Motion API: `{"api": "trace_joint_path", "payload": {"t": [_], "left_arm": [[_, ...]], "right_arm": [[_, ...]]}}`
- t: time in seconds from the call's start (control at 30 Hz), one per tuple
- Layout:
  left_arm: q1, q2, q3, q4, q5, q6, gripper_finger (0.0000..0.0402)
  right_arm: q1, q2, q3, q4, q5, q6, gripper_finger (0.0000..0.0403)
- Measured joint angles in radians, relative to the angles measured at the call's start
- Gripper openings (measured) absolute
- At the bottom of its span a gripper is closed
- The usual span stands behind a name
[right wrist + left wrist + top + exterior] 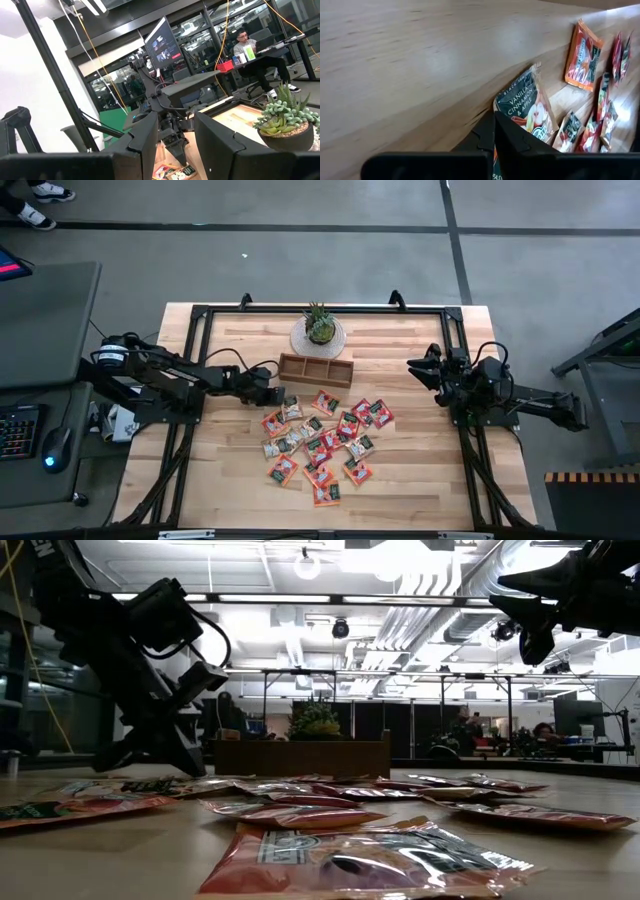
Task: Pick & Place Tea
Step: Put the brown tea bag into the left section of the wooden organizer
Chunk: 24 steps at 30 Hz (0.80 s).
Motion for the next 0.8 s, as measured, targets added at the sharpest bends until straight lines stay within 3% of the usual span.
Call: {"api": "trace_joint_path", "payload": {"t": [0.33, 0.63, 0.8], "left_arm": [[0.000, -0.047, 0.008, 0.014, -0.028, 0.065, 0.0000], [0.000, -0.112, 0.038, 0.003, 0.009, 0.124, 0.0000], [0.000, -0.171, 0.063, -0.011, 0.011, 0.236, 0.0000]], "right_arm": [[0.000, 0.000, 0.000, 0.000, 0.000, 0.000, 0.0124], [0.000, 0.000, 0.000, 0.000, 0.000, 0.000, 0.0124], [0.000, 0.000, 0.000, -0.001, 0.000, 0.000, 0.0124]]}}
